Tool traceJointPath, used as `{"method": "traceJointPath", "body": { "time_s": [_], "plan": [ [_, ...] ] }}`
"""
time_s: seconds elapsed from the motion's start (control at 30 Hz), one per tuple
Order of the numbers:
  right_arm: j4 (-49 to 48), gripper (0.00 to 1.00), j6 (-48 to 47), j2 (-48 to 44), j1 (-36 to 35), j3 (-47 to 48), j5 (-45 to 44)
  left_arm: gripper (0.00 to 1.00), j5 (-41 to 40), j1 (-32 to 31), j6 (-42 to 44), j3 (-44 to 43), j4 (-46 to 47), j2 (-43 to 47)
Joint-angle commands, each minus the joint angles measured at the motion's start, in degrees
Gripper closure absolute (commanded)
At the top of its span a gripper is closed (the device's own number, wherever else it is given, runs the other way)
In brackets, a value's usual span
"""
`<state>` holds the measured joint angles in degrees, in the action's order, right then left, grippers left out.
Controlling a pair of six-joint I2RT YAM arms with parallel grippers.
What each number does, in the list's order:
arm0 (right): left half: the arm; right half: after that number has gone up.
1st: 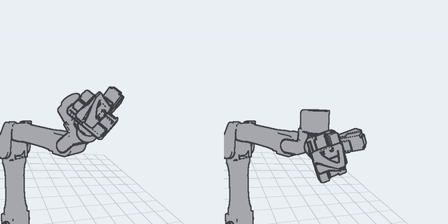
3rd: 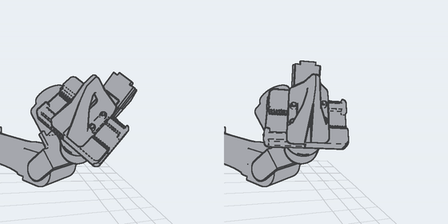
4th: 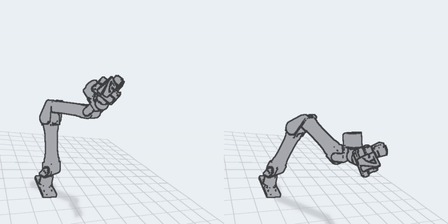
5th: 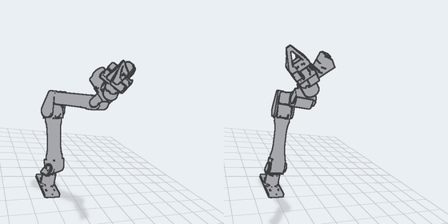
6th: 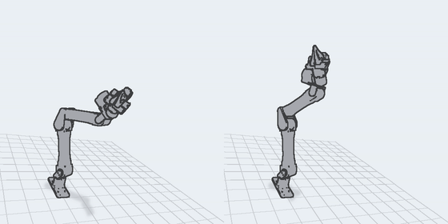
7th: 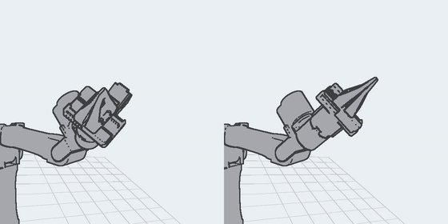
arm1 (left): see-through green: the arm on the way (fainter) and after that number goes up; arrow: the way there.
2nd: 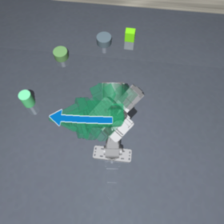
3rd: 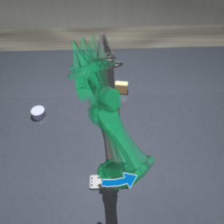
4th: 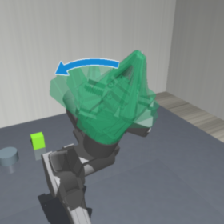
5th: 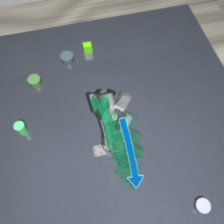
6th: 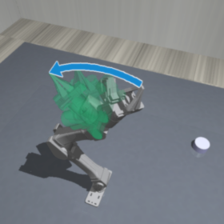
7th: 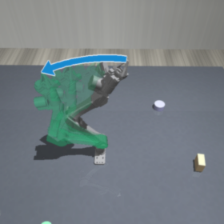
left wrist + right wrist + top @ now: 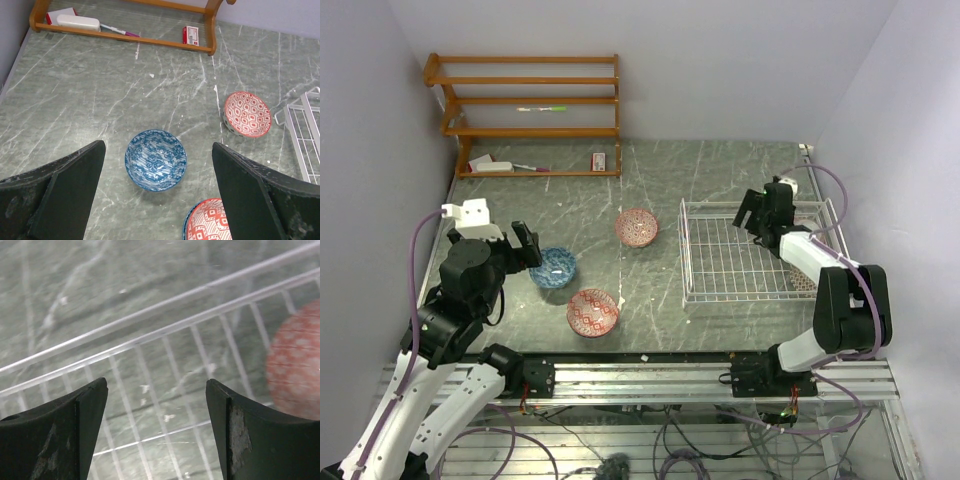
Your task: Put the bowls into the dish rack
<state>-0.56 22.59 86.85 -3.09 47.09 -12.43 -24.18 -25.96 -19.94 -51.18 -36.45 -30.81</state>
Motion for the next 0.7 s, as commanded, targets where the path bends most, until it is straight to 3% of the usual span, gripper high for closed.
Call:
{"method": "traceJointPath", "body": {
  "time_s": [0.0, 0.27, 0.37, 0.5, 0.67],
  "plan": [
    [0.8, 0.20, -1.5, -3.7, -3.5, 2.7, 8.6, 0.01, -1.4, 0.5, -0.5, -1.5, 1.5, 0.2],
    [9.1, 0.19, -2.9, -14.8, -16.1, 7.6, 3.3, 0.01, -2.2, 0.5, -0.4, -2.1, 0.7, 0.7],
    [10.8, 0.13, -4.6, -16.4, -21.1, 9.8, 3.4, 0.01, -2.8, 0.5, -0.1, -3.1, 0.2, 0.7],
    [12.9, 0.09, -6.6, -12.4, -28.2, 17.1, 6.9, 0.01, -4.2, 0.5, -0.1, -4.3, -0.5, 1.5],
    [15.2, 0.09, -8.7, -1.4, -36.9, 26.0, 4.1, 0.01, -5.7, 0.5, -1.0, -6.1, -2.0, 2.9]
  ]
}}
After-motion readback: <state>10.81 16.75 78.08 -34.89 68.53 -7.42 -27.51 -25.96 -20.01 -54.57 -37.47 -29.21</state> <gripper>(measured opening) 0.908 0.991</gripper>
